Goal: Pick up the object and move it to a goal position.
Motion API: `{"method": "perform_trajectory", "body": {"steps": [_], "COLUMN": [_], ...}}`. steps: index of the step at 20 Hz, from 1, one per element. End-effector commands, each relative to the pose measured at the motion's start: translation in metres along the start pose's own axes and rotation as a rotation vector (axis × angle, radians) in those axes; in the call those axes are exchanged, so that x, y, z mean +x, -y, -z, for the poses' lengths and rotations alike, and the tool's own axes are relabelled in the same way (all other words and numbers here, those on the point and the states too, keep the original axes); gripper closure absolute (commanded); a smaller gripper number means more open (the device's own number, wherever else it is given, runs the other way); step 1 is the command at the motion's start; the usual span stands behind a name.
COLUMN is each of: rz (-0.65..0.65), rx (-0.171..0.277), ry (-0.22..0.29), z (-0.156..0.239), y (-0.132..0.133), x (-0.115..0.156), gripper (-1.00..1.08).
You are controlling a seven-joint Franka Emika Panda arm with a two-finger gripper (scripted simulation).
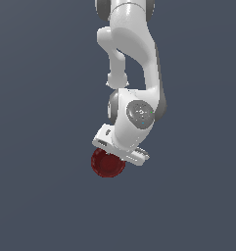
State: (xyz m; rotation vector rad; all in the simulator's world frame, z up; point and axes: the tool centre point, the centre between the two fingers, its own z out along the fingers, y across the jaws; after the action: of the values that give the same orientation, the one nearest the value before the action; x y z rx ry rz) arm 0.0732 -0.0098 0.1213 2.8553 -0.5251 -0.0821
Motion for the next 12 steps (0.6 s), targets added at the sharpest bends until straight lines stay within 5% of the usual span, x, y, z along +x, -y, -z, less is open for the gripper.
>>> {"method": "perform_trajectory", "body": {"steps": [1, 12], "rz": [-0.044, -0.189], "rx": [-0.037, -0.165], "ry": [-0.006, -0.056], "z": [-0.006, -0.026], "y": [0.008, 0.037], "x": [0.006, 0.020], "gripper": [-0.20, -0.20]}}
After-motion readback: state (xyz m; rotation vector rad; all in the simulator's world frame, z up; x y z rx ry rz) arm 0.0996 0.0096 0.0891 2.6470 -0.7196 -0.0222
